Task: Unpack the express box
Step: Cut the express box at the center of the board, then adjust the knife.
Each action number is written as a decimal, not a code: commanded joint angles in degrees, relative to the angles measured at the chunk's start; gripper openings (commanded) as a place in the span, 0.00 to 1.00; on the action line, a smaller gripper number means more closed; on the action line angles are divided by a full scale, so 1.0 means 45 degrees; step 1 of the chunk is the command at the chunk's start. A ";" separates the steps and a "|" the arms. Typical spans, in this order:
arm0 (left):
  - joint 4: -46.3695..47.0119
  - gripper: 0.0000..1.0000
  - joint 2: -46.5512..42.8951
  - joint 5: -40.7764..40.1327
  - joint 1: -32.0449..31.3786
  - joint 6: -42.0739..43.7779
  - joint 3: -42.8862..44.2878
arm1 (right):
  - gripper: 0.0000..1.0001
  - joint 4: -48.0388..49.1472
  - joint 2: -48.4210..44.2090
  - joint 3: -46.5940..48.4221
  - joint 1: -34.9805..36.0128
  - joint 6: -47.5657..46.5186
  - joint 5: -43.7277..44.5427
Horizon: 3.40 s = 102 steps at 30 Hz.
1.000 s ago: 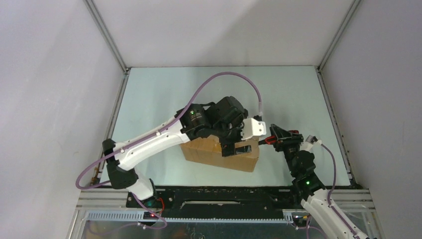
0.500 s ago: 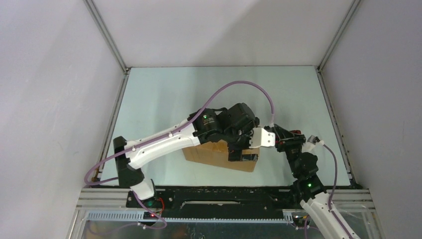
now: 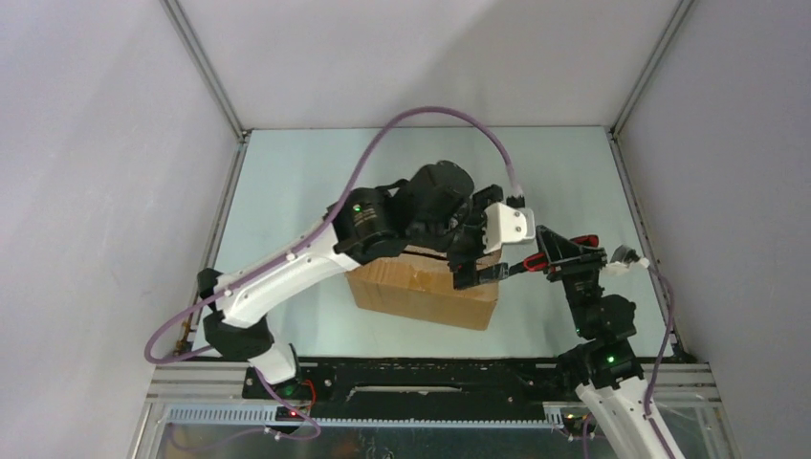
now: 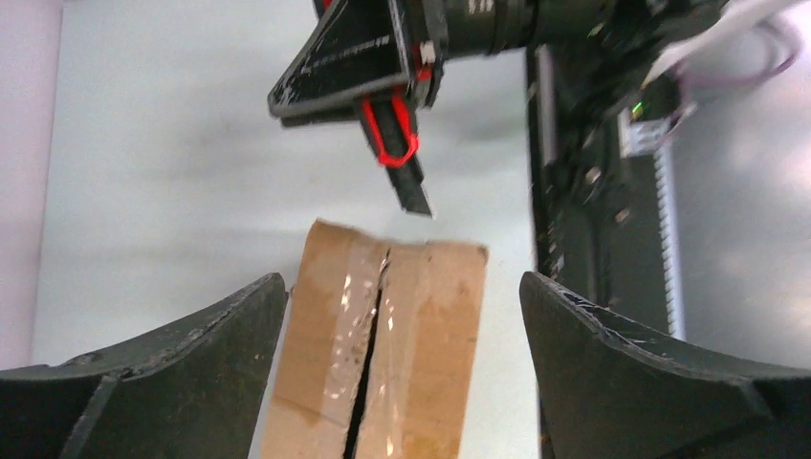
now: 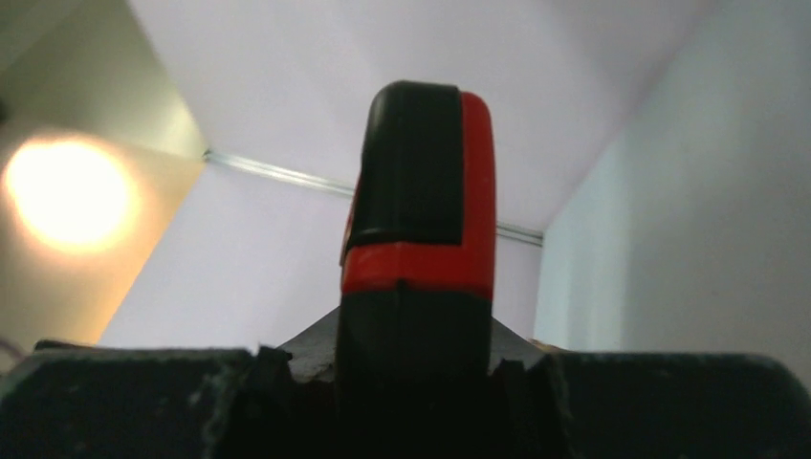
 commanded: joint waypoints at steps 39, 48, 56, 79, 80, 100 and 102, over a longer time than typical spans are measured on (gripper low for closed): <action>0.7845 0.00 -0.2995 0.6773 0.2751 -1.1893 -0.5799 | 0.42 0.5395 0.3238 0.3148 0.3975 -0.6680 -0.1820; 0.5735 0.00 -0.3166 0.8137 0.3012 -1.0035 -0.5556 | 0.60 0.3184 0.2845 0.3666 0.1112 -0.5768 -0.7832; 0.4737 0.00 -0.2901 0.9274 0.3180 -0.9197 -0.5067 | 0.43 0.3073 0.3056 0.3666 0.0402 -0.5953 -1.0881; 0.3923 0.00 -0.3530 1.0038 0.3858 -0.8596 -0.5962 | 0.61 0.3100 0.2669 0.3452 -0.0806 -0.4918 -1.1098; 0.3891 0.00 -0.3525 1.0171 0.3846 -0.8567 -0.5962 | 0.61 0.3329 0.2762 0.3452 -0.0807 -0.4979 -1.1237; 0.1235 0.00 -0.3369 1.0001 0.3952 -0.6348 -0.5667 | 0.67 0.2772 0.2600 0.3676 -0.0840 -0.5602 -1.3477; 0.1061 0.00 -0.3376 1.0027 0.3950 -0.6160 -0.5729 | 0.68 0.2104 0.2505 0.3816 -0.0844 -0.5870 -1.3415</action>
